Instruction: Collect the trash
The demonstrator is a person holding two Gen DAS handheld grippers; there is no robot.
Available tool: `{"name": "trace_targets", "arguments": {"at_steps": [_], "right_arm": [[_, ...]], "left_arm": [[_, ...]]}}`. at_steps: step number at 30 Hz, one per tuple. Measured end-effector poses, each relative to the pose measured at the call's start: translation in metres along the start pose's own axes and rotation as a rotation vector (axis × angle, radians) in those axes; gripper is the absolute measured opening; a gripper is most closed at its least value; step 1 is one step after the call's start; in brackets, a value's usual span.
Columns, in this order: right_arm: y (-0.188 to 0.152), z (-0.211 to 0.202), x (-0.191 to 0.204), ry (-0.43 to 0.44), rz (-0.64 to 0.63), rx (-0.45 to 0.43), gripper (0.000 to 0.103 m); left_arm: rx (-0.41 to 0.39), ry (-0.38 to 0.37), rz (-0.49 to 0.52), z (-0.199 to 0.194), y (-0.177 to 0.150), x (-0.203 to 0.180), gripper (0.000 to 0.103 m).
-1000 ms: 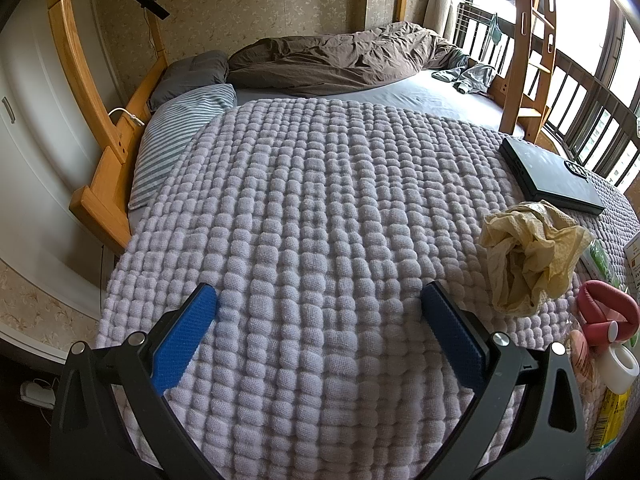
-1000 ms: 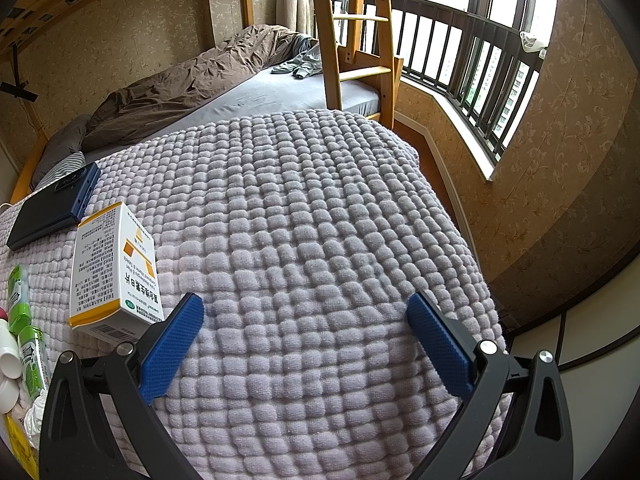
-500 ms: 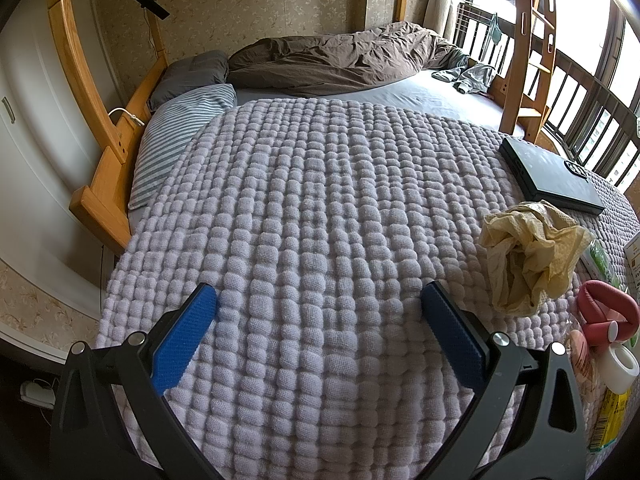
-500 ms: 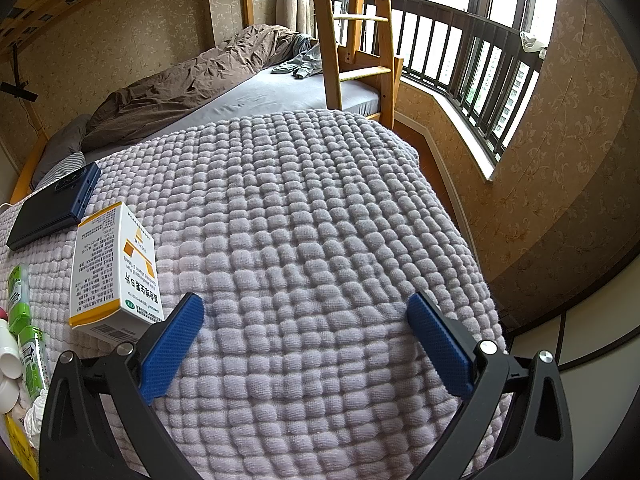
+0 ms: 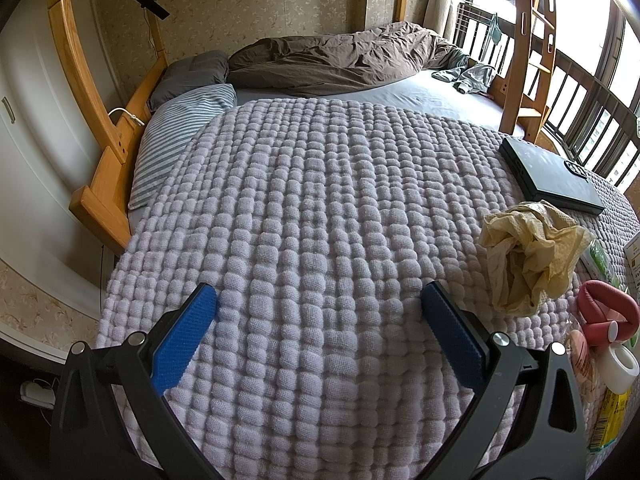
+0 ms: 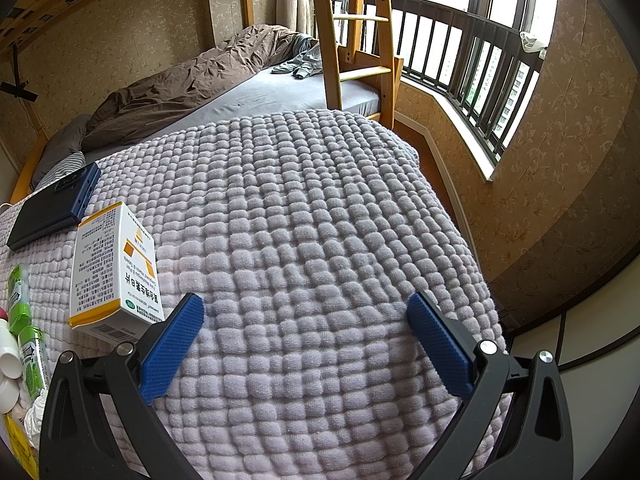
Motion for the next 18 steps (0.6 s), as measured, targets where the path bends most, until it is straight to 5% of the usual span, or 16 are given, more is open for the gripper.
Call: {"name": "trace_targets", "arguments": {"at_steps": [5, 10, 18], "right_arm": [[-0.003, -0.015, -0.006, -0.012, -0.002, -0.026, 0.099], [0.010, -0.056, -0.006, 0.062, -0.017, -0.155, 0.099], [0.030, -0.055, 0.051, 0.155, -0.160, -0.152, 0.099]], "left_arm": [[-0.004, -0.036, 0.038, -0.012, -0.007, 0.001, 0.102], [-0.123, -0.140, 0.078, -0.060, -0.001, -0.002, 0.102], [-0.067, -0.274, 0.262, -0.066, 0.006, -0.076, 0.102]]}}
Point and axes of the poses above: each gripper's, at about its wrist camera, not at the fingertips, and z roughly the way its jaws point, x to its left, y to its top, the point moved 1 cm from there along z, roughly the way its jaws point, and after that the axes turned 11 degrees about -z, right-handed, at the moved point
